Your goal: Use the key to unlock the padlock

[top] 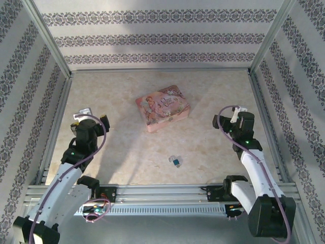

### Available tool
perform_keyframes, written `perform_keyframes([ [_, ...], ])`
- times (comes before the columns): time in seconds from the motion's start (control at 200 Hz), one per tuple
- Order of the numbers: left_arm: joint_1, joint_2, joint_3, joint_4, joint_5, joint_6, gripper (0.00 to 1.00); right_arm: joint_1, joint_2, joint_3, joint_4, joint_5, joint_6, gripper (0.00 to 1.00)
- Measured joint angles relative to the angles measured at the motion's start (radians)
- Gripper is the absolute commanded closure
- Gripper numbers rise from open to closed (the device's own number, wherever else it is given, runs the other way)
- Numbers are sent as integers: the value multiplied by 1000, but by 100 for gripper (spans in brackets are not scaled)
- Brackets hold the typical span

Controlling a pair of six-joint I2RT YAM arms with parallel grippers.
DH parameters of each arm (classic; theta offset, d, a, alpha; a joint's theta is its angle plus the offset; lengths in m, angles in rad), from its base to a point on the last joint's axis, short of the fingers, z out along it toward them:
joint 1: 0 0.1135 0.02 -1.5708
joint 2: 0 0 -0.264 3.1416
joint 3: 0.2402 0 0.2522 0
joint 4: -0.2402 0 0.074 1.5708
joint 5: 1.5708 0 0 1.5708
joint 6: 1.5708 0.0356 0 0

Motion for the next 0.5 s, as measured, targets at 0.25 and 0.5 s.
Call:
perform_keyframes([
  [0.25,24,44,-181,230,-47,145,1,-21,174,-148,414,34,-51,2],
  [0.5,53,150,-234,411,-16,164,1,-21,360,-235,768,-37,-80,2],
])
